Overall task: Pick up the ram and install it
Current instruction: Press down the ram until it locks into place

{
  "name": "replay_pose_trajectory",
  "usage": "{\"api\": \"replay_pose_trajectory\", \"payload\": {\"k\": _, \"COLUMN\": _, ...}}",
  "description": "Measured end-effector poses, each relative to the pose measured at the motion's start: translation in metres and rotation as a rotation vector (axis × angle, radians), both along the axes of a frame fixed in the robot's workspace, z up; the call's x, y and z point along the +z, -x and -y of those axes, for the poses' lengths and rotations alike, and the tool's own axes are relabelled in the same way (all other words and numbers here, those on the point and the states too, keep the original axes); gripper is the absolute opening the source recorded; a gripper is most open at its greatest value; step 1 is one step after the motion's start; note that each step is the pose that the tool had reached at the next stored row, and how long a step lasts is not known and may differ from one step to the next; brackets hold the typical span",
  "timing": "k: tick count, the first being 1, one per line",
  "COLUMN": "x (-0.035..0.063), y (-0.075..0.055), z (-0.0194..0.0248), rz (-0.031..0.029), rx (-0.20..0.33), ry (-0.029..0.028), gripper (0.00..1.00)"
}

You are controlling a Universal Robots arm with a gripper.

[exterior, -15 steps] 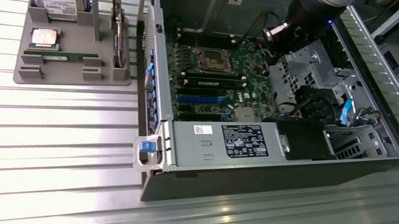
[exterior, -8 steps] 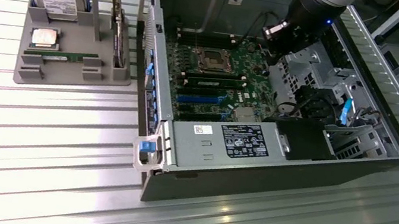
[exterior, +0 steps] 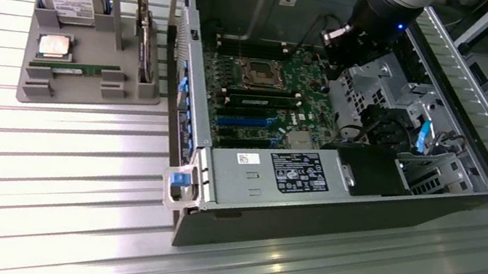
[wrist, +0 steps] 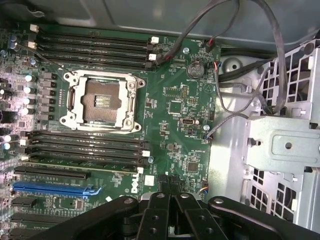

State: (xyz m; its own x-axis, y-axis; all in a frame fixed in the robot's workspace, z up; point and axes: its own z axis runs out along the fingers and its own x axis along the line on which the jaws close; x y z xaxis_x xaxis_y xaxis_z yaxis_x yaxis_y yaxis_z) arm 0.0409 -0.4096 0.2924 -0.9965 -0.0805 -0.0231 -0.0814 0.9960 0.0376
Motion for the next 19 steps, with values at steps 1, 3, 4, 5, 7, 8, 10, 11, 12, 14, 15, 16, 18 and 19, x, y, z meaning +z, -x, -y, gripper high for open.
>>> {"api": "replay_pose_trajectory", "payload": {"k": 1, "x": 0.0000, "y": 0.0000, "z": 0.0000, "rz": 0.0000, "rx": -0.006, "ry": 0.0000, "gripper": 0.11}}
{"api": "replay_pose_trajectory", "payload": {"k": 3, "x": 0.0000, "y": 0.0000, "z": 0.0000, "rz": 0.0000, "rx": -0.026, "ry": 0.0000, "gripper": 0.11}}
{"api": "replay_pose_trajectory", "payload": {"k": 4, "x": 0.0000, "y": 0.0000, "z": 0.0000, "rz": 0.0000, "rx": -0.031, "ry": 0.0001, "gripper": 0.11}}
{"api": "replay_pose_trajectory", "payload": {"k": 5, "x": 0.0000, "y": 0.0000, "z": 0.0000, "rz": 0.0000, "rx": -0.040, "ry": 0.0000, "gripper": 0.11}}
{"api": "replay_pose_trajectory", "payload": {"k": 7, "x": 0.0000, "y": 0.0000, "z": 0.0000, "rz": 0.0000, "rx": -0.064, "ry": 0.0000, "gripper": 0.11}}
{"api": "replay_pose_trajectory", "payload": {"k": 8, "x": 0.0000, "y": 0.0000, "z": 0.0000, "rz": 0.0000, "rx": -0.072, "ry": 0.0000, "gripper": 0.11}}
{"api": "replay_pose_trajectory", "payload": {"k": 10, "x": 0.0000, "y": 0.0000, "z": 0.0000, "rz": 0.0000, "rx": -0.092, "ry": 0.0001, "gripper": 0.11}}
{"api": "replay_pose_trajectory", "payload": {"k": 11, "x": 0.0000, "y": 0.0000, "z": 0.0000, "rz": 0.0000, "rx": -0.102, "ry": 0.0000, "gripper": 0.11}}
{"api": "replay_pose_trajectory", "payload": {"k": 12, "x": 0.0000, "y": -0.0001, "z": 0.0000, "rz": 0.0000, "rx": -0.110, "ry": 0.0000, "gripper": 0.11}}
{"api": "replay_pose_trajectory", "payload": {"k": 14, "x": 0.0000, "y": -0.0001, "z": 0.0000, "rz": 0.0000, "rx": -0.124, "ry": 0.0000, "gripper": 0.11}}
{"api": "replay_pose_trajectory", "payload": {"k": 15, "x": 0.0000, "y": -0.0002, "z": 0.0000, "rz": 0.0000, "rx": -0.129, "ry": 0.0000, "gripper": 0.11}}
{"api": "replay_pose_trajectory", "payload": {"k": 16, "x": 0.0000, "y": -0.0002, "z": 0.0000, "rz": 0.0000, "rx": -0.139, "ry": 0.0000, "gripper": 0.11}}
{"api": "replay_pose_trajectory", "payload": {"k": 18, "x": 0.0000, "y": -0.0002, "z": 0.0000, "rz": 0.0000, "rx": -0.154, "ry": 0.0000, "gripper": 0.11}}
{"api": "replay_pose_trajectory", "payload": {"k": 19, "x": 0.0000, "y": -0.0002, "z": 0.0000, "rz": -0.0001, "rx": -0.174, "ry": 0.0000, "gripper": 0.11}}
